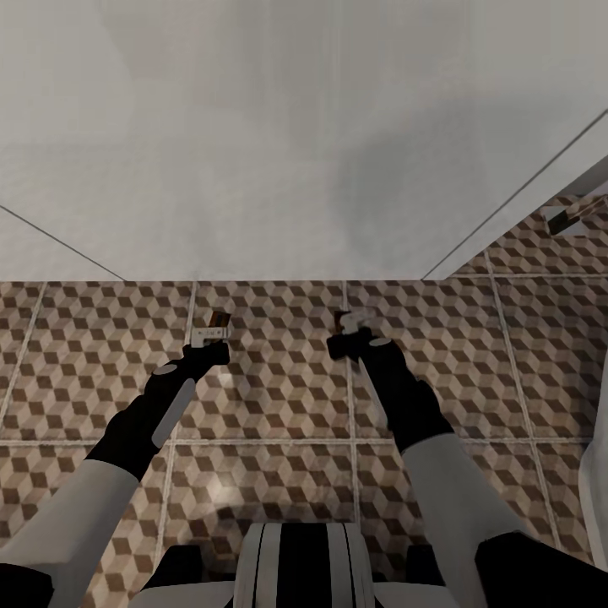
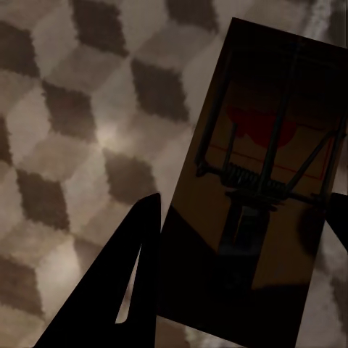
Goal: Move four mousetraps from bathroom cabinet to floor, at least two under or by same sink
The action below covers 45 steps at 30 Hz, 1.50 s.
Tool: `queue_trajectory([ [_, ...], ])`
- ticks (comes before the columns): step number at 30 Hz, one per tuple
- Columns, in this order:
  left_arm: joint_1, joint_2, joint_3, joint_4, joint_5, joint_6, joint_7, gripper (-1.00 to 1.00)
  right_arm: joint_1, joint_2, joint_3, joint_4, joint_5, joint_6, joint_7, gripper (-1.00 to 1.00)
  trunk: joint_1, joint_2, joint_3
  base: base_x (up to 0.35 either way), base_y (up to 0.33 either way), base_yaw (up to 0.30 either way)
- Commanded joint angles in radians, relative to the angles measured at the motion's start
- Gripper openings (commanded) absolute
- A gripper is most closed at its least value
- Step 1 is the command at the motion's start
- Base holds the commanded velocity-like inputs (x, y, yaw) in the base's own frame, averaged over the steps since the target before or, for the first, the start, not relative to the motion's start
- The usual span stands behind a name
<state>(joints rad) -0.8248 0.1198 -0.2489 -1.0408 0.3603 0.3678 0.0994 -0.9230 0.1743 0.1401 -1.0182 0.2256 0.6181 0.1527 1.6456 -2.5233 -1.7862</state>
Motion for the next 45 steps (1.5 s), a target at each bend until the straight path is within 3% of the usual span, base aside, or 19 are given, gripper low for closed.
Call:
queue_trajectory([
  [1, 0.000, 0.001, -0.004, -0.002, 0.009, 0.003, 0.008, -1.00, -0.004, 0.000, 0.000, 0.001, 0.009, 0.006, 0.008, -1.00, 0.000, 0.000, -0.001, 0.000, 0.000, 0.000],
  [20, 0.000, 0.001, -0.004, -0.002, 0.009, 0.003, 0.008, -1.00, -0.113, 0.000, 0.000, 0.076, 0.009, 0.009, 0.000, -1.00, 0.000, 0.000, -0.001, 0.000, 0.000, 0.000],
  [28, 0.000, 0.001, -0.004, -0.004, 0.009, 0.003, 0.008, -1.00, -0.132, 0.000, 0.000, 0.088, 0.009, 0.010, -0.017, -1.00, 0.000, 0.000, -0.001, 0.000, 0.000, 0.000],
  [36, 0.000, -0.014, -0.004, -0.006, 0.009, 0.003, 0.008, -1.00, -0.191, 0.000, 0.000, 0.177, 0.008, 0.008, -0.029, -1.00, 0.000, 0.000, -0.001, 0.000, 0.000, 0.000],
  [45, 0.000, -0.017, -0.004, -0.007, 0.009, 0.003, 0.008, -1.00, -0.200, 0.000, 0.000, 0.197, 0.008, 0.008, -0.030, -1.00, 0.000, 0.000, -0.001, 0.000, 0.000, 0.000],
])
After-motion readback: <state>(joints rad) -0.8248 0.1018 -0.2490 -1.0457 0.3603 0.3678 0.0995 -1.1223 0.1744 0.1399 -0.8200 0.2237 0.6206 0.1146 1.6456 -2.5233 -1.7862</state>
